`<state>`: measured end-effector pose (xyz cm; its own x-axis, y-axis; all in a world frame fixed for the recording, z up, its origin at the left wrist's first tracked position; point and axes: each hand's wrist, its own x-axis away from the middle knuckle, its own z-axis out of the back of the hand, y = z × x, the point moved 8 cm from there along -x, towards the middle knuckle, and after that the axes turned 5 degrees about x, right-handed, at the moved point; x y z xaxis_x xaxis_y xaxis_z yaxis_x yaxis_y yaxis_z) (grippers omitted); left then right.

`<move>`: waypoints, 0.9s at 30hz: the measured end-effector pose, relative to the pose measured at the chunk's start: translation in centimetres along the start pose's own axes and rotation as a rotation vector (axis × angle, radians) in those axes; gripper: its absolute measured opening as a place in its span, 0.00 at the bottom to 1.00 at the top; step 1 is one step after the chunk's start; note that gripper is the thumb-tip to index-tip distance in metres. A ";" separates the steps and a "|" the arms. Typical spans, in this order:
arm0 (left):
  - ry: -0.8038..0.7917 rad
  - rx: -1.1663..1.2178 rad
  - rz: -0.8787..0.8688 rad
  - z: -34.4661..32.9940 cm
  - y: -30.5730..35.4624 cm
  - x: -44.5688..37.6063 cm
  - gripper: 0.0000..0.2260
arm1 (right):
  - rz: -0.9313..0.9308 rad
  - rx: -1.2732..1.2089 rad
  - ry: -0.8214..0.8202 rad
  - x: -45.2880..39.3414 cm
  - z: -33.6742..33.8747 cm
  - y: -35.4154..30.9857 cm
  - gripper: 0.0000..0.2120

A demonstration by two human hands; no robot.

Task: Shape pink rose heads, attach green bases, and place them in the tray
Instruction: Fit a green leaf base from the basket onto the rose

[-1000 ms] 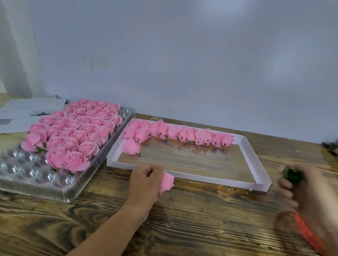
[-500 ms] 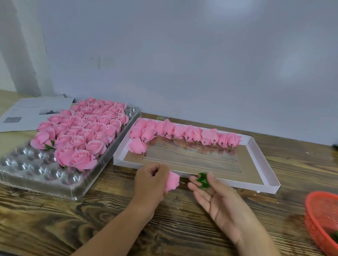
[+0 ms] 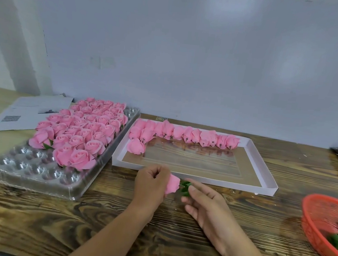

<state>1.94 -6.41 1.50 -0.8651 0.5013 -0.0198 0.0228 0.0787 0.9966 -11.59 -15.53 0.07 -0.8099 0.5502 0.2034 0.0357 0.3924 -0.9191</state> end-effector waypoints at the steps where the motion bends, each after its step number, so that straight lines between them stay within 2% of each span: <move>1: 0.005 -0.006 -0.006 0.0 0.1 0.0 0.17 | 0.014 0.004 -0.004 0.1 -0.1 0.0 0.15; 6: -0.009 0.021 -0.006 0.0 -0.1 0.0 0.16 | 0.101 0.117 -0.026 0.5 -1.0 -0.3 0.14; 9: -0.008 0.028 0.011 0.0 -0.4 0.0 0.16 | 0.192 0.223 0.050 0.8 -1.1 -0.9 0.14; 13: -0.020 0.033 0.036 -0.2 -0.6 0.0 0.17 | 0.244 0.229 0.127 1.0 -0.7 -1.3 0.11; 22: -0.090 0.044 0.073 -0.7 -0.3 0.5 0.16 | 0.283 0.228 0.102 1.0 -0.8 -1.6 0.10; 27: -0.117 0.098 0.117 -0.9 -0.2 0.7 0.16 | 0.352 0.345 0.134 1.0 -0.5 -2.0 0.12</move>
<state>0.85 -6.83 1.35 -0.7897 0.6081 0.0807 0.1732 0.0948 0.9803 -12.18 -15.38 2.29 -0.7007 0.7037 -0.1177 0.0790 -0.0875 -0.9930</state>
